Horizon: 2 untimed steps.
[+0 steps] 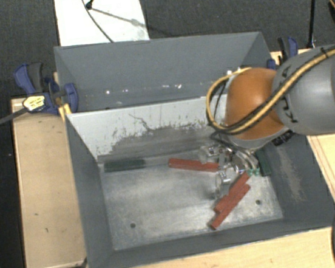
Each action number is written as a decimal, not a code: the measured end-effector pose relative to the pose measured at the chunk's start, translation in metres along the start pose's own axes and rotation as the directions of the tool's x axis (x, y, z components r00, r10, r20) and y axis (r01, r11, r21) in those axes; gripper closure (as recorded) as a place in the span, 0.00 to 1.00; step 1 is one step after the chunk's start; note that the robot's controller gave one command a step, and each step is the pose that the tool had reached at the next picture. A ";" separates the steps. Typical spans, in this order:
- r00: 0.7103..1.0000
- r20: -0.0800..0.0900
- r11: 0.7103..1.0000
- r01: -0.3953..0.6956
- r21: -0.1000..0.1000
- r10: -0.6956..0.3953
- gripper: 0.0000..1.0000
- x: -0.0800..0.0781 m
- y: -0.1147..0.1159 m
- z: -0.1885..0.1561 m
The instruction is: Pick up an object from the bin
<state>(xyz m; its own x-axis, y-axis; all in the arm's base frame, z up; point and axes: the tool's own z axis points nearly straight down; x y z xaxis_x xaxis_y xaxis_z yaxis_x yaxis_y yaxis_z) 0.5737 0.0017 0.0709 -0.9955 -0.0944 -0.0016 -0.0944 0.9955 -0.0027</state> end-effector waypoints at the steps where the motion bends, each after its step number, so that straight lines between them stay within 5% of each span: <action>1: 1.000 0.004 1.000 0.002 -0.004 -0.002 1.00 -0.002 0.005 -0.002; 2: 0.979 -0.001 0.979 0.202 -0.003 -0.202 1.00 0.009 0.009 -0.018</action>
Offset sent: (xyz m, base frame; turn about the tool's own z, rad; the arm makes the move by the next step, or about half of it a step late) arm 0.0000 0.0000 0.0000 0.0000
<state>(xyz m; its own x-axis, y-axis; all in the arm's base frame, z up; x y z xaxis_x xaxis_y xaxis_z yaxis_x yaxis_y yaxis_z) 0.5641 0.0100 0.0892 -0.9560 -0.2933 0.0000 -0.2933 0.9560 0.0004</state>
